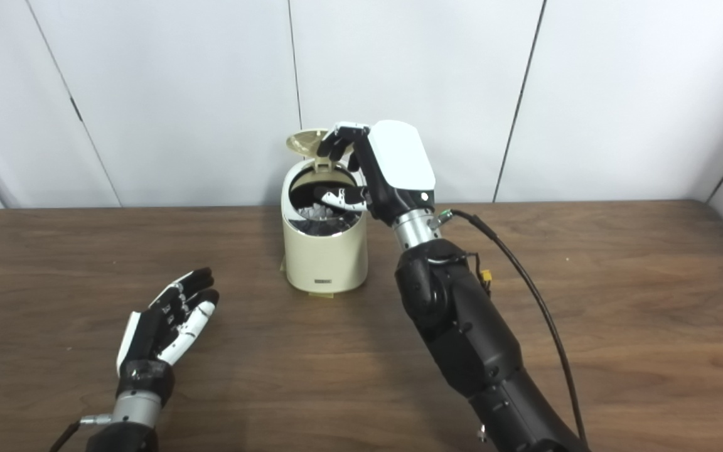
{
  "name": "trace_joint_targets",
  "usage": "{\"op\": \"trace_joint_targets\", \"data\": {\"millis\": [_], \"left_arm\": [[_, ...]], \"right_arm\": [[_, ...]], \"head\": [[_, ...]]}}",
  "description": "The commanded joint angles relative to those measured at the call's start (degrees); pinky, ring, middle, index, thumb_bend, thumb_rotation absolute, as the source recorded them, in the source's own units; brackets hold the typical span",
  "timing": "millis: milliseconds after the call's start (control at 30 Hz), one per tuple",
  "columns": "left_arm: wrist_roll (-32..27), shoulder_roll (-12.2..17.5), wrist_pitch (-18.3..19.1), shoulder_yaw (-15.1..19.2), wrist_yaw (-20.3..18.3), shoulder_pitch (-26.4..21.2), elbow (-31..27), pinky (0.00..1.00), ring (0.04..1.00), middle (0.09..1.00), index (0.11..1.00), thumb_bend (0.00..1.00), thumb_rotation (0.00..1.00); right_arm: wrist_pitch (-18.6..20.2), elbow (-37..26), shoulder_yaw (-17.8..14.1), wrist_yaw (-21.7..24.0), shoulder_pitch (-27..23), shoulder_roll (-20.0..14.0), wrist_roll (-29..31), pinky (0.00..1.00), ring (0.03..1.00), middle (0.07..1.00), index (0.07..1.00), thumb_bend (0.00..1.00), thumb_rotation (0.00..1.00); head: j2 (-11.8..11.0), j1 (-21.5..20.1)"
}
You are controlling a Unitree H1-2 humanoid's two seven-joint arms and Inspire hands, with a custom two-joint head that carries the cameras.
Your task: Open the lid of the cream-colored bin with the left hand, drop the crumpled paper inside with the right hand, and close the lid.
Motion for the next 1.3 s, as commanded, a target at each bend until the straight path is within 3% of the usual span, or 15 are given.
{"op": "trace_joint_targets", "data": {"millis": [0, 233, 367, 467, 600, 800, 933, 1033, 1067, 1100, 1133, 1233, 1267], "left_arm": [[0.6, 0.0, -2.0, -0.2, 0.4, -1.6, -0.6, 0.81, 0.832, 0.834, 0.838, 0.55, 0.41], [0.7, 0.0, -2.2, -0.2, 0.6, -1.7, -0.4, 0.82, 0.833, 0.834, 0.837, 0.55, 0.42], [-0.1, 0.0, -2.5, 0.3, 0.5, -2.1, -0.1, 0.81, 0.822, 0.825, 0.835, 0.56, 0.42], [-0.3, 0.2, -2.7, 0.5, 0.4, -2.3, 0.2, 0.80, 0.818, 0.823, 0.835, 0.56, 0.41], [-1.0, 0.4, -3.2, 0.9, -0.1, -2.6, 0.5, 0.78, 0.810, 0.820, 0.839, 0.57, 0.41], [-1.3, 1.1, -3.0, 1.4, -0.6, -2.8, -0.1, 0.77, 0.798, 0.812, 0.840, 0.55, 0.42], [-1.7, 1.6, -2.1, 2.0, -0.8, -3.1, -0.9, 0.80, 0.807, 0.821, 0.841, 0.54, 0.44], [-2.5, 2.1, -1.9, 2.5, -1.3, -3.3, -1.3, 0.81, 0.810, 0.822, 0.839, 0.53, 0.44], [-2.7, 2.2, -1.8, 2.6, -1.4, -3.3, -1.4, 0.81, 0.816, 0.828, 0.843, 0.52, 0.43], [-2.8, 2.4, -1.7, 2.6, -1.5, -3.4, -1.4, 0.80, 0.818, 0.830, 0.844, 0.52, 0.42], [-2.9, 2.5, -1.5, 2.6, -1.6, -3.4, -1.5, 0.80, 0.819, 0.834, 0.848, 0.51, 0.42], [-3.2, 3.0, -1.1, 2.6, -1.7, -3.5, -1.7, 0.80, 0.821, 0.837, 0.850, 0.51, 0.42], [-3.2, 3.2, -1.0, 2.6, -1.8, -3.6, -1.6, 0.80, 0.820, 0.838, 0.849, 0.52, 0.43]], "right_arm": [[-0.8, -3.4, -1.0, -0.8, -1.9, -0.6, -0.3, 0.29, 0.398, 0.521, 0.514, 0.49, 0.00], [-0.3, -9.7, -2.4, 2.1, 1.0, -3.0, 0.1, 0.31, 0.390, 0.513, 0.511, 0.50, 0.00], [0.3, -13.5, -4.1, 3.2, 3.3, -4.7, -0.4, 0.42, 0.385, 0.518, 0.505, 0.50, 0.00], [1.8, -16.1, -6.0, 5.0, 5.1, -5.1, 0.6, 0.44, 0.381, 0.519, 0.507, 0.50, 0.00], [5.2, -18.6, -10.3, 7.1, 8.2, -3.8, 5.8, 0.35, 0.387, 0.504, 0.498, 0.50, 0.00], [8.9, -21.1, -14.9, 9.2, 11.7, -2.2, 12.7, 0.37, 0.393, 0.506, 0.482, 0.50, 0.00], [14.3, -23.5, -18.0, 11.0, 13.9, -1.2, 16.4, 0.37, 0.419, 0.518, 0.482, 0.50, 0.00], [19.4, -25.4, -21.9, 13.7, 15.4, 1.0, 24.7, 0.46, 0.442, 0.497, 0.497, 0.52, 0.00], [20.1, -25.7, -23.4, 14.5, 16.1, 1.8, 28.4, 0.50, 0.515, 0.490, 0.500, 0.52, 0.00], [20.4, -25.7, -24.3, 15.3, 16.9, 2.2, 31.2, 0.53, 0.561, 0.562, 0.498, 0.52, 0.07], [20.3, -25.3, -25.2, 16.3, 17.6, 2.2, 34.0, 0.59, 0.648, 0.669, 0.583, 0.54, 0.22], [19.7, -23.7, -26.1, 19.8, 19.8, 0.8, 40.5, 0.70, 0.782, 0.800, 0.771, 0.60, 0.52], [19.7, -23.2, -26.3, 20.8, 20.6, 0.6, 42.5, 0.80, 0.889, 0.898, 0.870, 0.66, 0.69]], "head": [[0.0, 0.0], [0.0, -0.1], [-0.2, -0.3], [-0.2, -0.5], [-0.1, -0.6], [0.0, -0.9], [0.2, -1.9], [0.4, -2.5], [0.5, -2.6], [0.6, -2.8], [0.7, -3.0], [1.0, -3.4], [1.0, -3.5]]}}
